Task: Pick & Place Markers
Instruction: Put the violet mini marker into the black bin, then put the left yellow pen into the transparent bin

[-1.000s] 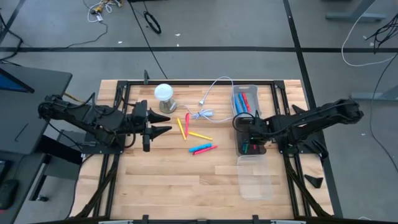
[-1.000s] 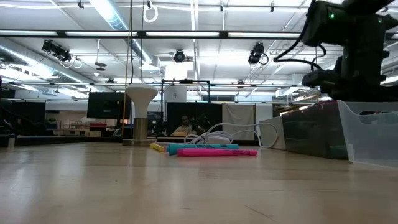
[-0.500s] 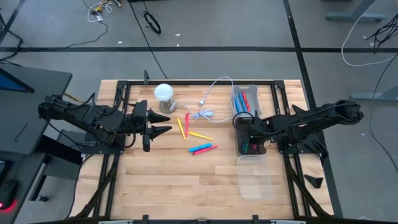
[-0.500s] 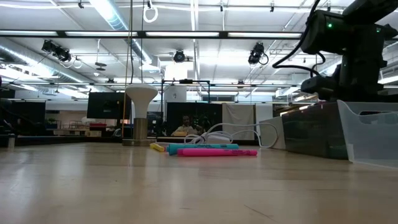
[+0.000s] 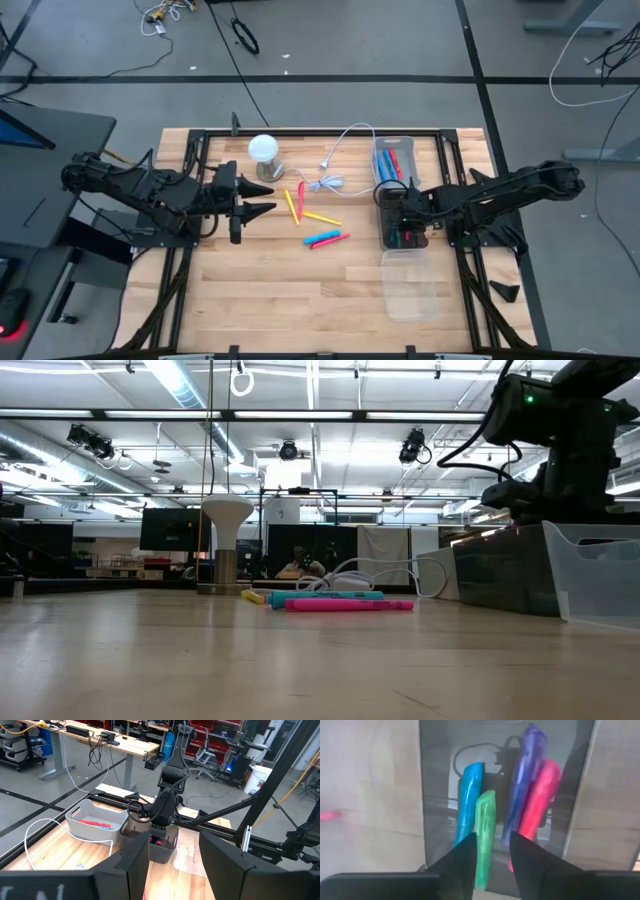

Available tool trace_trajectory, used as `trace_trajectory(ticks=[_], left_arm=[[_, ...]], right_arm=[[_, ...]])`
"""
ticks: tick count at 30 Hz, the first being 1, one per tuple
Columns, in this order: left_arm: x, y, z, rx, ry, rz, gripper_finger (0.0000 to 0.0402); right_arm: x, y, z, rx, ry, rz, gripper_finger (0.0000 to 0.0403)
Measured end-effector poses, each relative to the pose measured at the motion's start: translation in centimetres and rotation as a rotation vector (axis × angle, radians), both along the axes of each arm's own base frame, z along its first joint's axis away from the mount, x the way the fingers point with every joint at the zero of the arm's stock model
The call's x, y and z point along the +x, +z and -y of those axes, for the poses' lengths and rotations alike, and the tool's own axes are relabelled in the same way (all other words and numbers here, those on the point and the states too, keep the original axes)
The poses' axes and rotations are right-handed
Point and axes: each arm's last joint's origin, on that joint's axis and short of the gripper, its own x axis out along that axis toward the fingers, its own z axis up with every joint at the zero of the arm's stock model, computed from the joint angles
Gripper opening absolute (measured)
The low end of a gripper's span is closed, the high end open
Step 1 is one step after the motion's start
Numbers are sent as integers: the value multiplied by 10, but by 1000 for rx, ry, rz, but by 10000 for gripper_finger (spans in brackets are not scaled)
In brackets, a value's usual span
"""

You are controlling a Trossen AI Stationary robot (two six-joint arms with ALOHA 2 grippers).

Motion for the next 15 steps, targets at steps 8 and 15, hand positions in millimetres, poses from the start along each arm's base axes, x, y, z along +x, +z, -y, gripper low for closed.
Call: trace_trajectory(ticks=[8, 15], left_arm=[[0, 0, 0, 0, 0, 0, 178], [0, 0, 0, -2, 0, 0, 178]], right_arm=[[2, 0, 0, -1, 10, 19, 139], [8, 17, 0, -61, 112, 72, 131]])
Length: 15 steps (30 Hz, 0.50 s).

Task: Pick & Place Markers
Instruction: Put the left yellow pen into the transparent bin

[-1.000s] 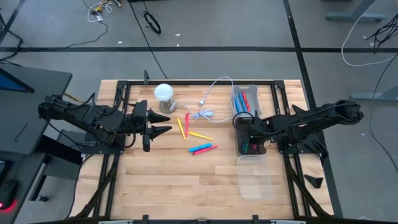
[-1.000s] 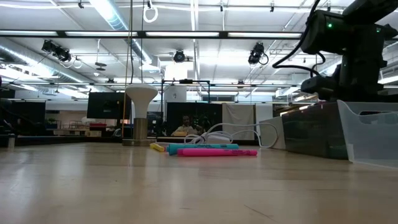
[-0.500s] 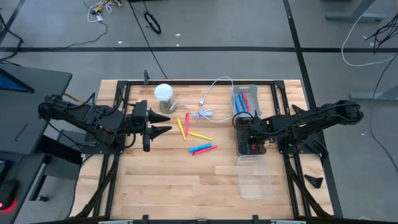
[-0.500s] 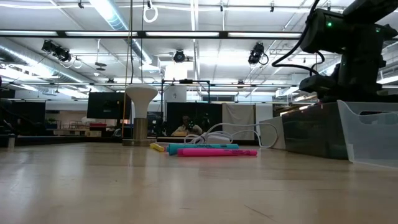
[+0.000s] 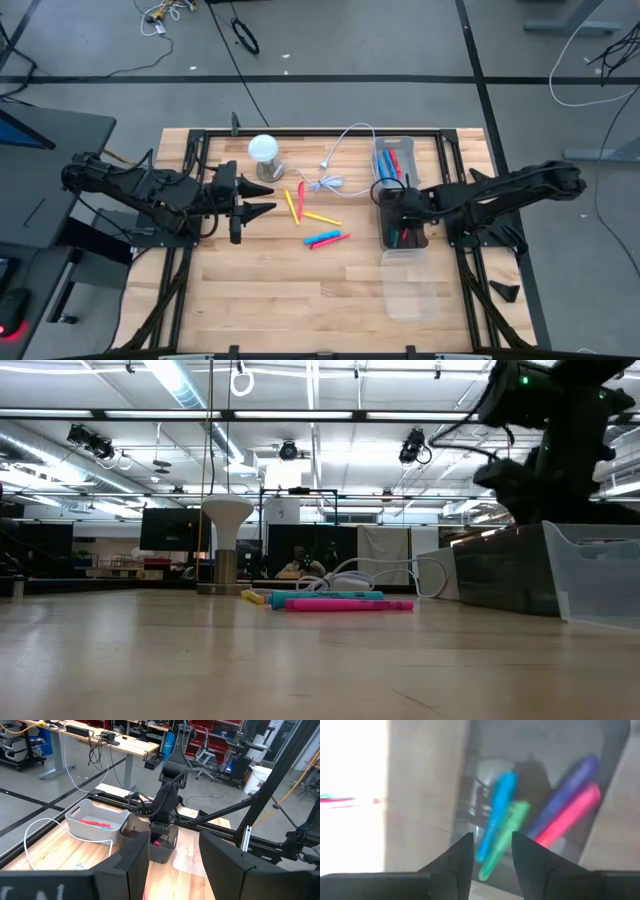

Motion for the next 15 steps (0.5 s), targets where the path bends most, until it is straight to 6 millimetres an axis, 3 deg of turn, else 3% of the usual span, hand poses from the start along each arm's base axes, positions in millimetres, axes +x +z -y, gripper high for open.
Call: trace_trajectory(ticks=[15], left_arm=[[0, 0, 0, -1, 0, 1, 178]], right_arm=[[40, 98, 3, -337, 248, 338, 128]])
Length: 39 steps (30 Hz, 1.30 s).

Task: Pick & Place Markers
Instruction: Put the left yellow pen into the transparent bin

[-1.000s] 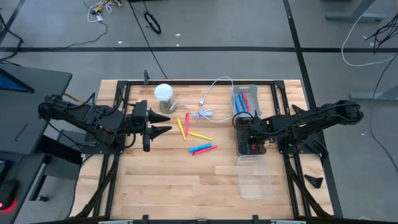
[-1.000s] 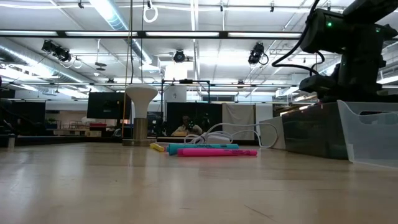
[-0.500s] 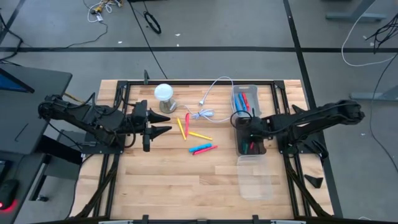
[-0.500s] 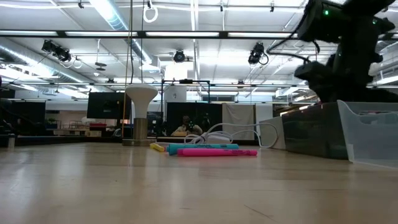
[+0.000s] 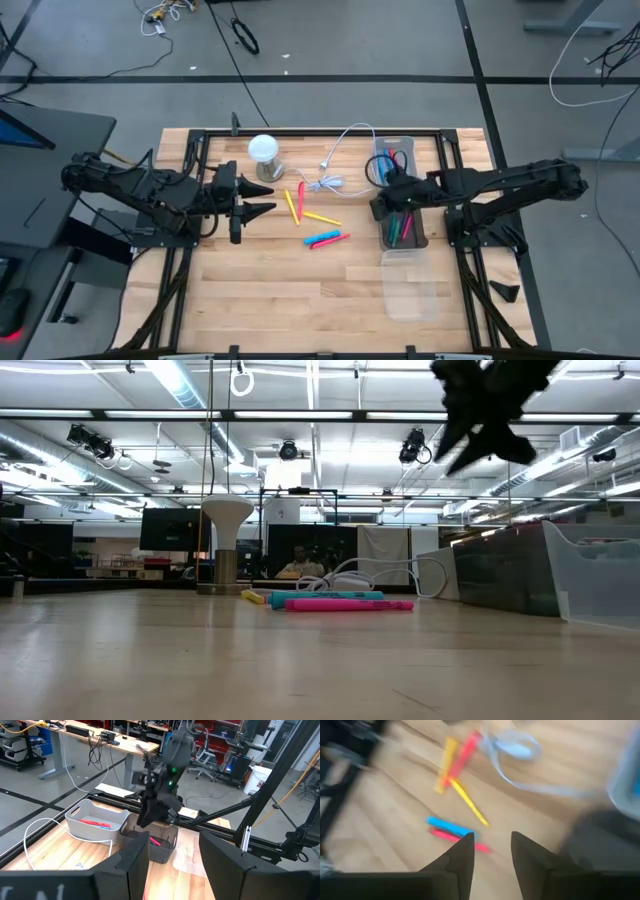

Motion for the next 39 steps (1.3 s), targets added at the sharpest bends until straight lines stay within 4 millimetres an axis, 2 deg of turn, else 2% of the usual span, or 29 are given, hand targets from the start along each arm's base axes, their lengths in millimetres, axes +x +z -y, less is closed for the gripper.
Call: trace_trajectory(ticks=[6, 11, 22, 28, 39], left_arm=[[0, 0, 0, -3, 0, 1, 178], [0, 0, 0, -6, 2, 1, 178], [0, 2, -1, -9, 28, 26, 178], [0, 2, -1, -8, 28, 26, 178], [0, 2, -1, -9, 28, 26, 178]], right_arm=[[17, 38, -1, -127, 126, 245, 128], [29, 62, -3, -203, 231, 490, 128], [33, 96, -13, -360, 374, 833, 128], [32, 104, -20, -473, 431, 902, 128], [32, 104, -21, -477, 432, 902, 128]])
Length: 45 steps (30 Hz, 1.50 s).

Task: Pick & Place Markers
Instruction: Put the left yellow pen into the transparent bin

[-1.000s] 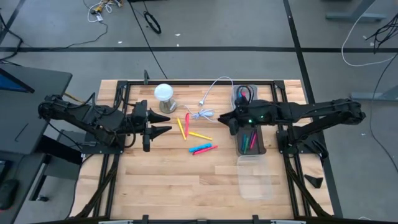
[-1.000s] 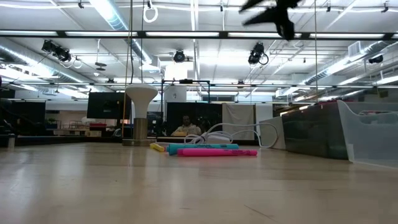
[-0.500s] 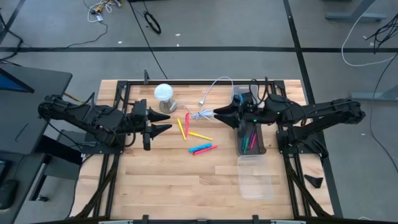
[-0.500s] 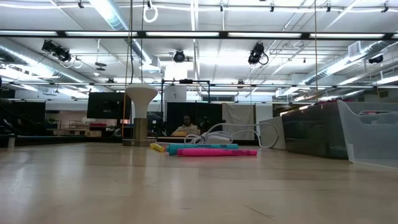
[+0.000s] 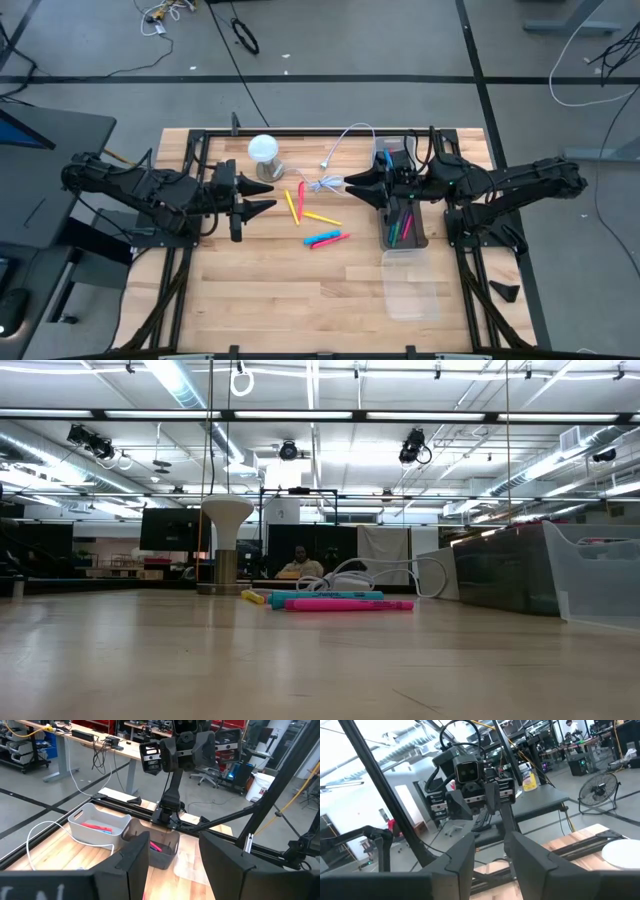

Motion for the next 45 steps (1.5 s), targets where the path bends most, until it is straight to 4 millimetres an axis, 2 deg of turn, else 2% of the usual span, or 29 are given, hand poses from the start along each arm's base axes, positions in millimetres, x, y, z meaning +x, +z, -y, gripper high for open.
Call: trace_trajectory(ticks=[8, 15, 22, 33, 41, 45], left_arm=[[5, -4, -7, -92, 51, -11, 178], [24, -35, -22, -285, 133, -216, 178], [46, -61, -37, -453, 238, -344, 178], [48, -93, -65, -805, 502, -531, 178], [64, -120, -84, -973, 558, -688, 178], [72, -137, -94, -1036, 641, -757, 178]], right_arm=[[0, -2, 0, 19, 2, -22, 128], [0, -2, 0, 20, 2, -23, 128], [1, -3, 0, 19, 2, -32, 128], [1, -6, 0, 4, 4, -65, 128], [1, -9, -1, -50, 19, -89, 128], [1, -9, -1, -53, 24, -89, 128]])
